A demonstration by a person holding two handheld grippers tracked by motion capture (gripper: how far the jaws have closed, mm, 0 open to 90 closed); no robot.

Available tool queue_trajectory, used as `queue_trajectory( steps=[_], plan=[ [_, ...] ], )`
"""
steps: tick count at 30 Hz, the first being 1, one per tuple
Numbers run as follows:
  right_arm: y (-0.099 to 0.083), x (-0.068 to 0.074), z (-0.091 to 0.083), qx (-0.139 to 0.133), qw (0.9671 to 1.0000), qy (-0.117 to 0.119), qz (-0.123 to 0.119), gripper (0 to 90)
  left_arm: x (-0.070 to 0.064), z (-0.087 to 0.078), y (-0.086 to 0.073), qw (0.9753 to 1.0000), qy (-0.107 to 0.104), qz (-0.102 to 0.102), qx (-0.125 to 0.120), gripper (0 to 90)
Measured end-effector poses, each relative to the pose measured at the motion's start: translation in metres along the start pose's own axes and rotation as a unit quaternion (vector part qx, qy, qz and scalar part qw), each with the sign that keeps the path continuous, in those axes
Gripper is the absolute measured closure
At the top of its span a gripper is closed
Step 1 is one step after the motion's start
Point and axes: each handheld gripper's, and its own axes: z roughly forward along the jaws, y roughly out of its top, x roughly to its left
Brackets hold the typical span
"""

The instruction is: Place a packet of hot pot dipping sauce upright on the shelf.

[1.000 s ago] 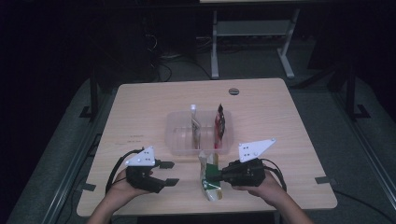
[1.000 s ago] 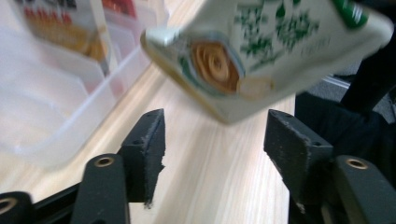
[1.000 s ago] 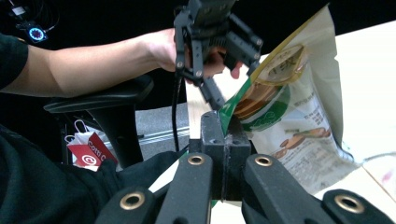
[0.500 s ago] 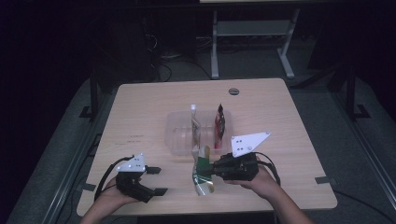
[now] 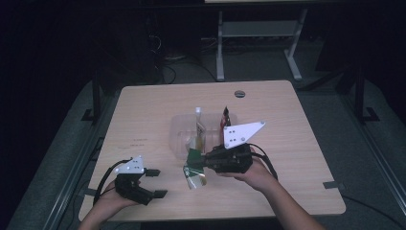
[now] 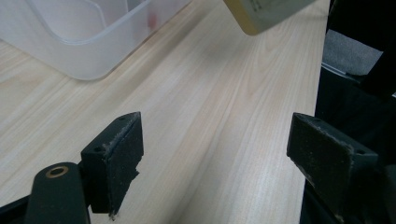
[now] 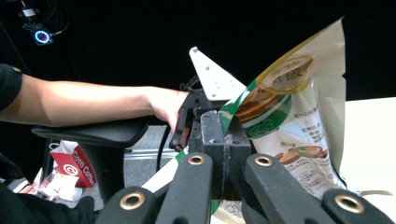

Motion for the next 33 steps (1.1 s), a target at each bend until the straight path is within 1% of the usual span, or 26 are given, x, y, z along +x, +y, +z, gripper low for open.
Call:
queue_trajectory(
  steps=[3, 5, 8, 9, 15, 16, 18, 19, 20, 21, 23, 26, 30, 31, 32, 33],
  plan=[
    [0.006, -0.006, 0.004, -0.003, 1.0000, -0.002, -0.007, 90.0, 0.002, -0.001, -0.001, 1.0000, 0.002, 0.001, -0.001, 18.4],
    [0.011, -0.009, 0.006, -0.005, 1.0000, -0.002, -0.007, 90.0, 0.002, -0.001, -0.001, 1.0000, 0.003, -0.002, -0.002, 18.4],
    [0.019, -0.013, 0.010, -0.006, 0.9999, -0.002, -0.011, 90.0, 0.003, -0.001, -0.002, 1.0000, 0.003, 0.002, 0.001, 18.4],
    [0.022, -0.014, 0.011, -0.005, 0.9999, 0.001, -0.009, 90.0, 0.003, -0.002, -0.002, 1.0000, 0.004, 0.002, 0.002, 18.4],
    [0.037, -0.024, 0.016, -0.006, 0.9998, -0.002, -0.018, 90.0, 0.005, -0.003, -0.002, 1.0000, 0.008, 0.000, -0.003, 18.4],
    [0.037, -0.024, 0.016, -0.006, 0.9998, -0.002, -0.018, 90.0, 0.005, -0.003, -0.002, 1.0000, 0.008, 0.000, -0.003, 18.4],
    [0.042, -0.030, 0.019, -0.002, 0.9998, -0.005, -0.020, 90.0, 0.006, -0.002, -0.003, 1.0000, 0.009, 0.004, -0.001, 18.4],
    [0.043, -0.033, 0.019, -0.001, 0.9997, -0.007, -0.025, 90.0, 0.006, -0.002, -0.003, 1.0000, 0.008, 0.001, 0.000, 18.4],
    [0.044, -0.037, 0.020, 0.000, 0.9996, -0.008, -0.028, 90.0, 0.005, -0.001, -0.003, 1.0000, 0.006, -0.002, -0.001, 18.4],
    [0.045, -0.039, 0.021, 0.000, 0.9997, -0.010, -0.022, 90.0, 0.005, -0.001, -0.003, 1.0000, 0.006, -0.001, 0.000, 18.4],
    [0.044, -0.045, 0.023, 0.000, 0.9997, -0.014, -0.022, 90.0, 0.005, 0.000, -0.003, 1.0000, 0.006, 0.000, -0.002, 18.4],
    [0.043, -0.054, 0.025, 0.001, 0.9996, -0.022, -0.015, 90.0, 0.005, 0.000, -0.004, 1.0000, 0.007, 0.000, -0.002, 18.4],
    [0.038, -0.068, 0.028, 0.011, 0.9994, -0.032, -0.003, 90.0, 0.005, 0.001, -0.004, 1.0000, 0.005, -0.001, 0.000, 18.4],
    [0.037, -0.071, 0.028, 0.013, 0.9993, -0.034, 0.000, 90.0, 0.005, 0.001, -0.004, 1.0000, 0.004, 0.002, 0.003, 18.4],
    [0.037, -0.071, 0.028, 0.013, 0.9993, -0.034, 0.000, 90.0, 0.005, 0.001, -0.004, 1.0000, 0.004, 0.002, 0.003, 18.4],
    [0.034, -0.078, 0.028, 0.019, 0.9990, -0.039, 0.006, 90.0, 0.005, 0.002, -0.004, 1.0000, 0.002, 0.003, 0.004, 18.4]
  ],
)
